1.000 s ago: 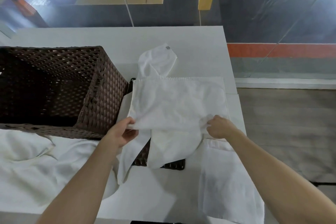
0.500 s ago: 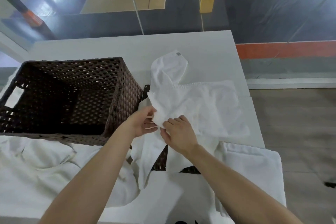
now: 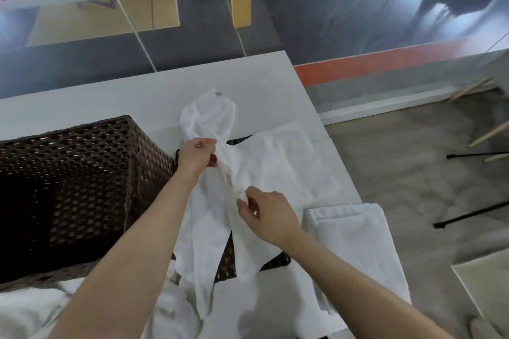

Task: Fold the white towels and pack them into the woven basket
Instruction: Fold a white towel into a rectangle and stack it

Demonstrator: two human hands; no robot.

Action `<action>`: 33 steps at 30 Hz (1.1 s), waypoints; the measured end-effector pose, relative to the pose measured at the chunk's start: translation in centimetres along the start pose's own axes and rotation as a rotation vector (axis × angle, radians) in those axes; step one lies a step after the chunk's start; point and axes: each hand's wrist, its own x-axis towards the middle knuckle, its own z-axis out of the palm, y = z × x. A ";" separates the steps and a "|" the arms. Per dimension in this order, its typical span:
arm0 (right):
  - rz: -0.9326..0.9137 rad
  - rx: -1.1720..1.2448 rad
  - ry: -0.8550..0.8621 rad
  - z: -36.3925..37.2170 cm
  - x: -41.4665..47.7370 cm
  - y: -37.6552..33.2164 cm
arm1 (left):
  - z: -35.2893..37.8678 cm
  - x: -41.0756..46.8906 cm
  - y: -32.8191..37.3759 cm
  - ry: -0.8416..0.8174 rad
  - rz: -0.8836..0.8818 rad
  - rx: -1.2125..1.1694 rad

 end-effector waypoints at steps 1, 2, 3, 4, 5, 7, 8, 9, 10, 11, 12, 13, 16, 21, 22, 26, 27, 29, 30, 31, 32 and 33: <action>0.042 0.039 0.013 -0.7 0.2 -0.1 | 0.9 0.0 1.4 -0.001 0.051 0.058; 0.088 0.076 0.028 -1.6 0.5 0.0 | 2.0 0.0 2.9 -0.012 0.100 0.109; 0.141 0.112 0.044 -2.6 0.8 0.3 | 3.2 0.0 4.4 -0.028 0.145 0.160; 0.199 0.151 0.054 -3.7 1.1 0.9 | 4.6 0.0 5.8 -0.047 0.186 0.205; 0.261 0.192 0.056 -4.9 1.4 1.6 | 6.3 0.2 7.2 -0.068 0.221 0.245; 0.385 0.267 0.068 -7.5 2.2 3.5 | 10.0 0.6 9.7 -0.109 0.276 0.309; 0.445 0.310 0.083 -8.8 2.4 4.7 | 12.1 0.7 10.8 -0.135 0.298 0.346; 0.508 0.352 0.104 -9.9 2.4 6.1 | 14.3 0.9 11.7 -0.171 0.311 0.388; 0.580 0.385 0.122 -10.9 2.4 7.6 | 16.4 1.3 12.3 -0.230 0.312 0.427; 0.672 0.409 0.126 -11.8 2.4 9.4 | 18.3 1.7 12.4 -0.314 0.299 0.470; 0.775 0.423 0.110 -12.4 2.3 11.6 | 20.0 2.0 12.3 -0.411 0.278 0.515; 0.877 0.416 0.065 -12.5 2.2 13.9 | 21.2 2.5 11.7 -0.497 0.253 0.575; 1.099 0.229 -0.220 -11.7 2.0 20.8 | 22.2 4.0 8.0 -0.509 0.194 0.780; 1.096 -0.119 -0.385 -10.8 2.9 25.2 | 19.5 6.0 1.2 -0.067 0.057 0.987; 1.056 -0.179 -0.343 -10.8 3.4 25.3 | 19.0 6.4 0.2 -0.024 -0.010 0.985; 1.021 -0.117 -0.234 -9.9 4.5 25.2 | 17.4 8.9 -3.3 -0.094 -0.284 0.764; 1.007 -0.061 -0.246 -9.7 4.4 25.1 | 16.7 10.9 -5.4 -0.099 -0.320 0.688; 0.974 0.050 -0.269 -9.6 4.2 24.9 | 16.0 12.7 -7.9 -0.089 -0.359 0.517; 0.970 0.084 -0.264 -9.5 4.1 25.0 | 16.1 12.3 -7.8 -0.068 -0.372 0.442; 0.971 0.088 -0.260 -9.4 4.0 24.9 | 16.6 10.6 -6.1 -0.042 -0.352 0.385; 0.958 0.047 -0.253 -9.1 3.8 24.8 | 17.2 9.0 -4.5 -0.024 -0.319 0.366; 0.912 -0.053 -0.230 -8.7 3.7 24.7 | 17.6 8.2 -3.3 -0.003 -0.273 0.374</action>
